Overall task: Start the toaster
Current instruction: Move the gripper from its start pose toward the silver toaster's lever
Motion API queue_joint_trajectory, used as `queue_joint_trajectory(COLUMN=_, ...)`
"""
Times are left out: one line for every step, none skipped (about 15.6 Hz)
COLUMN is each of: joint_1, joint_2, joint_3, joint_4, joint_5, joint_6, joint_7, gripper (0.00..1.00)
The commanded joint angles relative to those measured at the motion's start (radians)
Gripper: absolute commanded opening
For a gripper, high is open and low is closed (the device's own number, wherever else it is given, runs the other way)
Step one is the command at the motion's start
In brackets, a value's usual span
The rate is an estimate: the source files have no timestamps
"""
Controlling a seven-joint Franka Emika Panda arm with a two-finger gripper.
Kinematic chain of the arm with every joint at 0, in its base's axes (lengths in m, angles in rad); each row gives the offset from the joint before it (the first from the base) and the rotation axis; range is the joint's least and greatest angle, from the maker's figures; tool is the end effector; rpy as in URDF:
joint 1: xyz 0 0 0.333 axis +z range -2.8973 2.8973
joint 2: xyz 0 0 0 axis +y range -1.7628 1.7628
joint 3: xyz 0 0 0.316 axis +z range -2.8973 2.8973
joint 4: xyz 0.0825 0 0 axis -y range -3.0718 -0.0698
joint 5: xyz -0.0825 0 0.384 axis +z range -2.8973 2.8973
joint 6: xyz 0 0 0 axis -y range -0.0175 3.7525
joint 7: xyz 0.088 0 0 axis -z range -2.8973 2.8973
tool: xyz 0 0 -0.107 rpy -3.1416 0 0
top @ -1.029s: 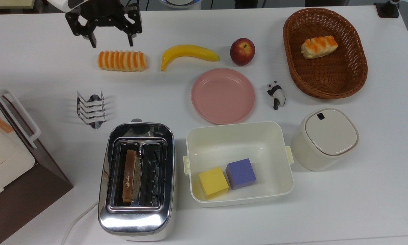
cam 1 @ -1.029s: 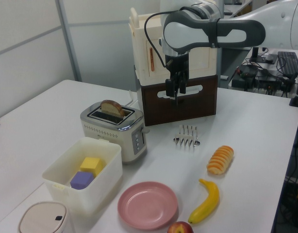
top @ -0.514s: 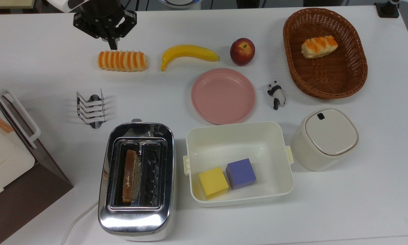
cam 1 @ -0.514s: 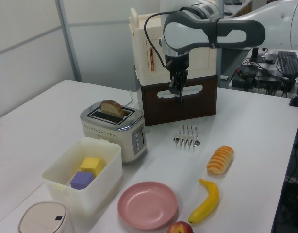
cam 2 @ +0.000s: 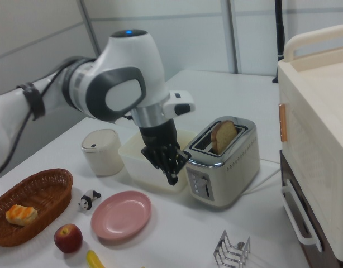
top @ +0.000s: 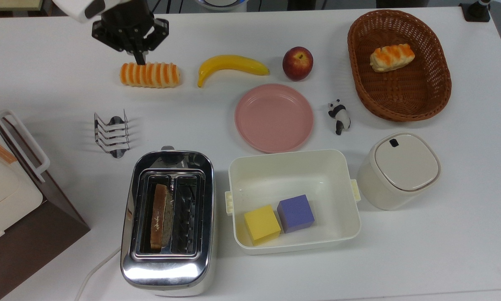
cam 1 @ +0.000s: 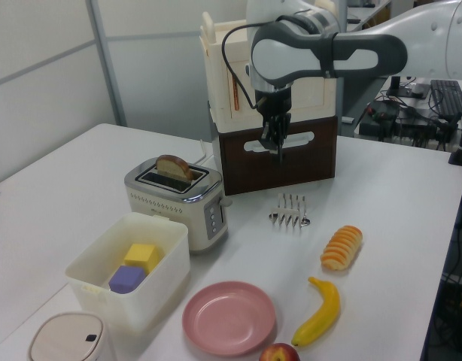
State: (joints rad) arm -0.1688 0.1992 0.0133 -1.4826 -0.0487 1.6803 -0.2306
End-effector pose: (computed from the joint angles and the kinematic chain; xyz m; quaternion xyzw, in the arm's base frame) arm 0.6137 -0.1017 0.5589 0.9989 0.0401 -0.0051 0.0223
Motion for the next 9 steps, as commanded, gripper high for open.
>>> queue_joint_trajectory(joint_1=0.012, joint_2=0.028, joint_3=-0.010, joint_4=-0.007, joint_5=0.015, joint_6=0.105, joint_7=0.022, gripper=0.00)
queue_joint_trajectory(joint_1=0.011, joint_2=0.041, joint_3=-0.010, joint_4=-0.005, joint_5=0.015, joint_6=0.120, joint_7=0.022, gripper=0.00)
queue_joint_trajectory(joint_1=0.011, joint_2=0.054, joint_3=-0.010, joint_4=-0.004, joint_5=0.012, joint_6=0.122, joint_7=0.021, gripper=0.00)
queue_joint_trajectory(joint_1=0.012, joint_2=0.068, joint_3=-0.010, joint_4=-0.004, joint_5=0.012, joint_6=0.133, joint_7=0.022, gripper=0.00)
queue_joint_trajectory(joint_1=0.012, joint_2=0.075, joint_3=-0.010, joint_4=-0.004, joint_5=0.012, joint_6=0.151, joint_7=0.022, gripper=0.00)
queue_joint_trajectory(joint_1=0.011, joint_2=0.080, joint_3=-0.009, joint_4=-0.004, joint_5=0.018, joint_6=0.180, joint_7=0.022, gripper=0.00)
queue_joint_trajectory(joint_1=0.011, joint_2=0.091, joint_3=-0.009, joint_4=-0.005, joint_5=0.024, joint_6=0.212, joint_7=0.021, gripper=0.00)
queue_joint_trajectory(joint_1=0.011, joint_2=0.101, joint_3=-0.009, joint_4=-0.005, joint_5=0.032, joint_6=0.237, joint_7=0.020, gripper=0.00)
queue_joint_trajectory(joint_1=0.011, joint_2=0.118, joint_3=-0.009, joint_4=-0.005, joint_5=0.041, joint_6=0.260, joint_7=0.020, gripper=0.00)
